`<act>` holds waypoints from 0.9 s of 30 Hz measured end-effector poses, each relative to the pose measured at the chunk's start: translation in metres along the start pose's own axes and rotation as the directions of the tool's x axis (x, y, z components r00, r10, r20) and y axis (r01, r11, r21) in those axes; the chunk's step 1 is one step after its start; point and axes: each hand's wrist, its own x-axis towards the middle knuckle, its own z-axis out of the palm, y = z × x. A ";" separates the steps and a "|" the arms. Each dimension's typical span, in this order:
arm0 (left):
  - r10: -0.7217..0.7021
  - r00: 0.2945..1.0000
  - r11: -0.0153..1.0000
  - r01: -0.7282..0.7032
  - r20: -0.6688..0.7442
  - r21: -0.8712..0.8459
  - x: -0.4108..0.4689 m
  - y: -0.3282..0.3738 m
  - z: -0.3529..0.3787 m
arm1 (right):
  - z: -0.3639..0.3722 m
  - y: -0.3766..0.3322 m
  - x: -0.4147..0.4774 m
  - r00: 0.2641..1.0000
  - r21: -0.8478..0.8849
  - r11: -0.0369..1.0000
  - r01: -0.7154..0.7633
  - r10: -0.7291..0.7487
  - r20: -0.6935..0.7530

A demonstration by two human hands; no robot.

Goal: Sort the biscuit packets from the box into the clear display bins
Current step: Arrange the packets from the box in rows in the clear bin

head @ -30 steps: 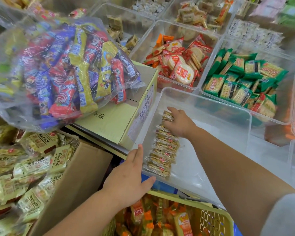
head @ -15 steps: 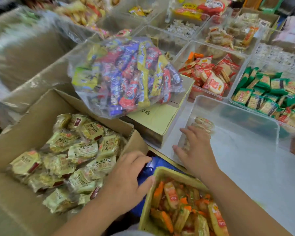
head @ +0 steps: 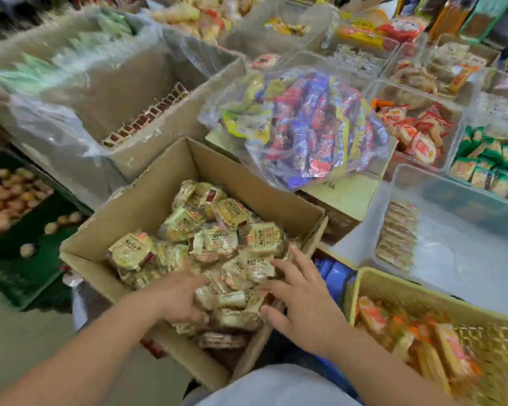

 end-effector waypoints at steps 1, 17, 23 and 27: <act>0.027 0.999 0.999 -0.028 0.045 0.030 0.004 -0.004 0.000 | 0.000 -0.001 0.001 1.000 -0.006 1.000 -0.018 0.018 -0.001; 0.132 0.938 0.881 -0.259 0.321 0.397 0.022 0.006 0.003 | -0.004 -0.018 0.010 0.966 -0.082 0.969 -0.234 0.241 0.095; 0.197 0.936 0.876 -0.302 0.292 0.375 0.015 -0.004 -0.009 | -0.011 -0.039 0.031 0.921 -0.290 0.912 -0.291 0.349 0.172; 0.322 0.910 0.908 -0.375 0.262 0.187 -0.004 -0.022 -0.029 | -0.009 -0.049 0.042 0.877 -0.381 0.873 -0.305 0.413 0.244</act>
